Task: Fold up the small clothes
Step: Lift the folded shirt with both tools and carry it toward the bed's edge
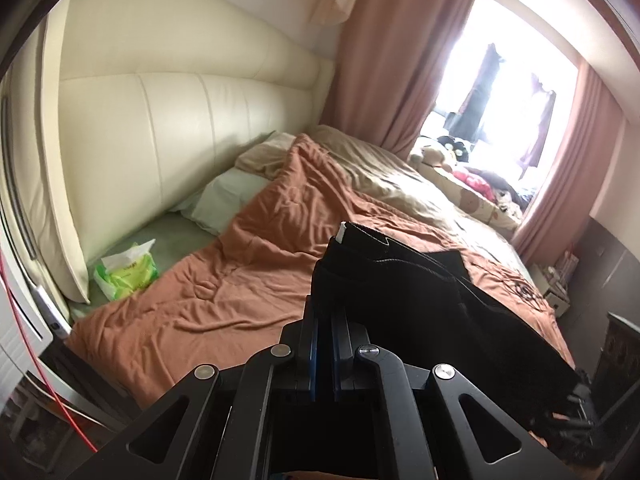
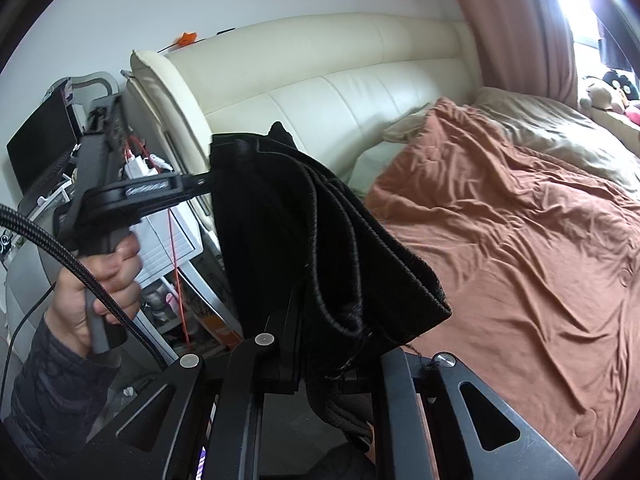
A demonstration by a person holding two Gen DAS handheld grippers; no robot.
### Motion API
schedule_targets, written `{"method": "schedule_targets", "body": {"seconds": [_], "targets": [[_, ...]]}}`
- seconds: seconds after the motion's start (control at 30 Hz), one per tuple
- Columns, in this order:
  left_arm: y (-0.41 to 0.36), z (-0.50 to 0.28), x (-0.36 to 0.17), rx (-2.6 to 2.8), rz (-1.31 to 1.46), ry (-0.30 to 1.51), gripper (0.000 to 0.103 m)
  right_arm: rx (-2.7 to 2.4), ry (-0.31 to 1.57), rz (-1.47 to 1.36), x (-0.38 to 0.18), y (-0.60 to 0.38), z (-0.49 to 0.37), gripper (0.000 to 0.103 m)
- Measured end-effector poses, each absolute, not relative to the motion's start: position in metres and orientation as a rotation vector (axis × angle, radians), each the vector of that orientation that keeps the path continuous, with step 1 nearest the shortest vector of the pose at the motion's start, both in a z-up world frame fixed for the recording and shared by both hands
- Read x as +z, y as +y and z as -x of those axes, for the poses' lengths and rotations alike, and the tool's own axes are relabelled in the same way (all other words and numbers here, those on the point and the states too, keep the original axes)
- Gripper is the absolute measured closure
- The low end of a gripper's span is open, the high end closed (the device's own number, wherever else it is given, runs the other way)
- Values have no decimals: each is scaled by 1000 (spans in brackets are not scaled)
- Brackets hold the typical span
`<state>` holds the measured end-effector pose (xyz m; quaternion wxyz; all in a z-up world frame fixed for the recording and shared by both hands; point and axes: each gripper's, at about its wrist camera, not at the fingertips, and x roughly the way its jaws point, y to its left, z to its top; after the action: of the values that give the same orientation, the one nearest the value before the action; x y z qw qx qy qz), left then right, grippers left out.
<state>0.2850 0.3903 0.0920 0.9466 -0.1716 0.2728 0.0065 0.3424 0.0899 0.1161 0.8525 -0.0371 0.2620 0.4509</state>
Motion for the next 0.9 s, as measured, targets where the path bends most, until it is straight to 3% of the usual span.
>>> {"method": "schedule_targets", "body": {"seconds": [0.4,0.9], "targets": [[432,-314,76,155,302,660,98,1061,611,62,91,149,-369,95],[456,-454,-15,271,285,768,98,963,691,100,37,212,-507,95]]}}
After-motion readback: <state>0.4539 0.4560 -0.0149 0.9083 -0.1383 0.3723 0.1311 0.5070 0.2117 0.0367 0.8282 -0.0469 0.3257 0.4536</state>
